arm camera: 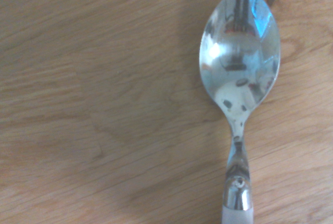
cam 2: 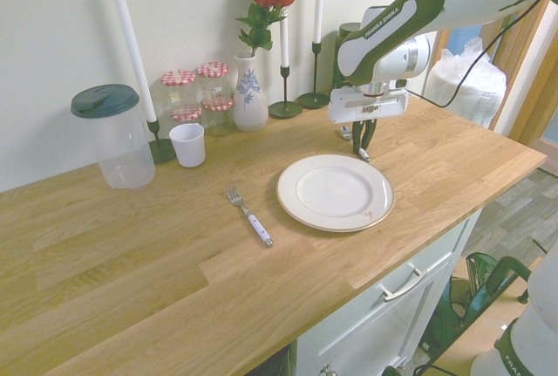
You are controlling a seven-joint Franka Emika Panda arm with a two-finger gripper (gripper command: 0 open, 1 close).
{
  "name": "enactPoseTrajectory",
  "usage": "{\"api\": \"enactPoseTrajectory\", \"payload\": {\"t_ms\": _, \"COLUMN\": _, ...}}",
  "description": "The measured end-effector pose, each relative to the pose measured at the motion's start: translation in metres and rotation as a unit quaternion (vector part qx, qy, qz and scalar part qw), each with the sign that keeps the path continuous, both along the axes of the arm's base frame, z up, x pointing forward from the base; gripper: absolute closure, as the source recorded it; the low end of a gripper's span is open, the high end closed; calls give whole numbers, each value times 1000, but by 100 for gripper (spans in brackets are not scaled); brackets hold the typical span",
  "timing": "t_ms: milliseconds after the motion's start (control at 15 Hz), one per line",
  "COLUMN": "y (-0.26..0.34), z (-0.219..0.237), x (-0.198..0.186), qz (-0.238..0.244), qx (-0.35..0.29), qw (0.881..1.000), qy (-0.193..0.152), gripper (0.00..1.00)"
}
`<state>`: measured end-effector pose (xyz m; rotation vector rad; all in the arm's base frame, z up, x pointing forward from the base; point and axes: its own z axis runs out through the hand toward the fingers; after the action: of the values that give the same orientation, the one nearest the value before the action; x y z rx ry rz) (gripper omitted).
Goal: Put the spoon into the plate
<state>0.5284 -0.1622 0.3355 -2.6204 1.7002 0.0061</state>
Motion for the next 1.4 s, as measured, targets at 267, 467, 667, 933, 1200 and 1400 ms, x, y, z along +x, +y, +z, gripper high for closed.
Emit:
{"api": "enactPoseTrajectory", "payload": {"t_ms": 267, "y": -1, "z": 4, "x": -3, "qz": 5, "qx": 4, "qw": 1000, "qy": -12, "gripper": 100}}
{"api": "enactPoseTrajectory", "payload": {"t_ms": 467, "y": 2, "z": 49, "x": -10, "qz": 16, "qx": 3, "qw": 999, "qy": -48, "gripper": 100}}
{"api": "enactPoseTrajectory", "payload": {"t_ms": 667, "y": 31, "z": 94, "x": -34, "qz": 51, "qx": 8, "qw": 997, "qy": -64, "gripper": 100}}
{"api": "enactPoseTrajectory", "payload": {"t_ms": 933, "y": 113, "z": 89, "x": -77, "qz": 138, "qx": 3, "qw": 989, "qy": -45, "gripper": 100}}
{"api": "enactPoseTrajectory", "payload": {"t_ms": 1200, "y": 161, "z": 59, "x": -99, "qz": 182, "qx": -3, "qw": 983, "qy": -33, "gripper": 100}}
{"api": "enactPoseTrajectory", "payload": {"t_ms": 1400, "y": 188, "z": 40, "x": -104, "qz": 177, "qx": -11, "qw": 984, "qy": -34, "gripper": 100}}
